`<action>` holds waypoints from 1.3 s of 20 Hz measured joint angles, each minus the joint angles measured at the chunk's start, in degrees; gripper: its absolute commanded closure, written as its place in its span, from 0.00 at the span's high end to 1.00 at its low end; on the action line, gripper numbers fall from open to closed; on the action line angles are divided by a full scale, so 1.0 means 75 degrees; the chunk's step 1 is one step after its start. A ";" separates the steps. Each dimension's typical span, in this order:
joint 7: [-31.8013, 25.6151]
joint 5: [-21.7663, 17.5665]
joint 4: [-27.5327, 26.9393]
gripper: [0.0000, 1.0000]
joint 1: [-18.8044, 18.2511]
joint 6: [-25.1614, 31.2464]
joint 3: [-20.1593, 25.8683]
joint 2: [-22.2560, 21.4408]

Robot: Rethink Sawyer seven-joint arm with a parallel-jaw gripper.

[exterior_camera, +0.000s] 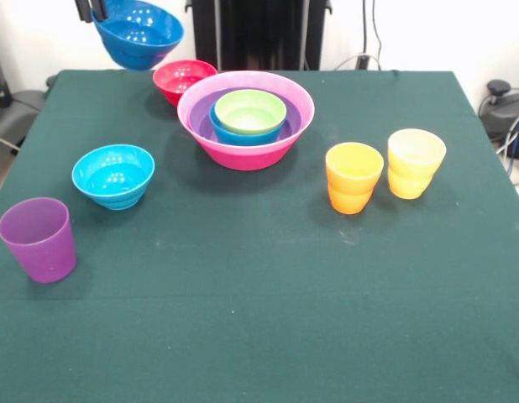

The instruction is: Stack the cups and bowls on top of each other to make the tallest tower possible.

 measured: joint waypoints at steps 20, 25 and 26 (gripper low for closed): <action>0.0000 0.0006 0.0000 0.00 0.0639 0.0000 -0.0075 -0.0005; 0.0000 0.0006 0.0000 0.00 0.0826 0.0000 -0.0143 -0.0002; 0.0000 0.0006 0.0000 0.00 0.0876 0.0000 -0.0159 -0.0002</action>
